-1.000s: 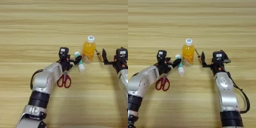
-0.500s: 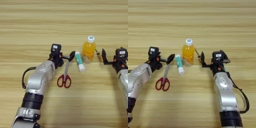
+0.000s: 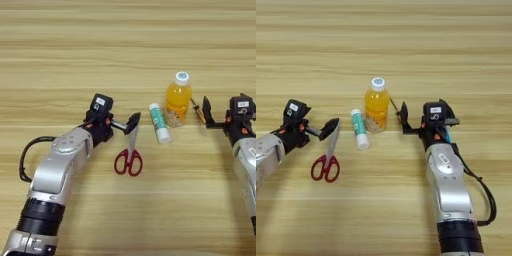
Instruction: Move the objects on the table
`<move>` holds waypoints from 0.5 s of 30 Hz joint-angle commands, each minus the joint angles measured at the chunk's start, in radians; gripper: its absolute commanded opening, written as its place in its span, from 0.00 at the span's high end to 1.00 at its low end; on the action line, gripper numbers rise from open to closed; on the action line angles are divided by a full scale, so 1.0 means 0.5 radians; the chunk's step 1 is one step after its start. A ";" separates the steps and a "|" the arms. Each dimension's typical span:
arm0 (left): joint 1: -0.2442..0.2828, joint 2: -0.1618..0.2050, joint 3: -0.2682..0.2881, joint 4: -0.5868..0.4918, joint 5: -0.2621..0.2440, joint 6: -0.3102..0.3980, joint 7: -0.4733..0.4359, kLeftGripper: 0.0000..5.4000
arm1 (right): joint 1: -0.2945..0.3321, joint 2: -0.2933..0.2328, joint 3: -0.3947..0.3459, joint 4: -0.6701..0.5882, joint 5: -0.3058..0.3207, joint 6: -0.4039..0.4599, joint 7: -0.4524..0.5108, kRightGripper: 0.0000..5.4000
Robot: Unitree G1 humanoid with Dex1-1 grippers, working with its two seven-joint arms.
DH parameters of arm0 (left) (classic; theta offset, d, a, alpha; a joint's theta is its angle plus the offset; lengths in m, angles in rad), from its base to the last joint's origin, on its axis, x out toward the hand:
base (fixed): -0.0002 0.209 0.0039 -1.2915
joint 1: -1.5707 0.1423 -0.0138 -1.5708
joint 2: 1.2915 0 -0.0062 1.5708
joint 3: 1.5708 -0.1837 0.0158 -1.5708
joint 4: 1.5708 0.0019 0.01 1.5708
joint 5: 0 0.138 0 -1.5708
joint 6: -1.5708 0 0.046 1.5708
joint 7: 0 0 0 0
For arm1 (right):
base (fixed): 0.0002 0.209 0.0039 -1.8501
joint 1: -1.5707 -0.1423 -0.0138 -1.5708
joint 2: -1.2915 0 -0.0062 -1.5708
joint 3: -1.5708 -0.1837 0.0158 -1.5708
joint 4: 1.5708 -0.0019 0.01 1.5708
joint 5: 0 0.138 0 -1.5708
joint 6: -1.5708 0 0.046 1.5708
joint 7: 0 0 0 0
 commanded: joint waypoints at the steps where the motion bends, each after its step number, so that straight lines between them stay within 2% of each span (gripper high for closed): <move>1: 0.067 0.074 0.004 -0.080 -0.014 0.055 -0.056 0.00 | -0.036 0.010 0.013 -0.001 -0.011 0.017 -0.013 0.00; 5: 0.107 0.108 -0.026 -0.144 -0.035 0.088 -0.114 0.00 | -0.037 0.014 0.020 -0.006 -0.015 0.021 -0.020 0.00; 9: 0.172 0.173 -0.097 -0.241 -0.056 0.115 -0.225 0.00 | -0.037 0.018 0.023 -0.012 -0.018 0.025 -0.025 0.00; 15: 0.223 0.219 -0.114 -0.307 -0.111 0.173 -0.314 0.00 | -0.044 0.021 0.026 -0.007 -0.024 0.024 -0.028 0.00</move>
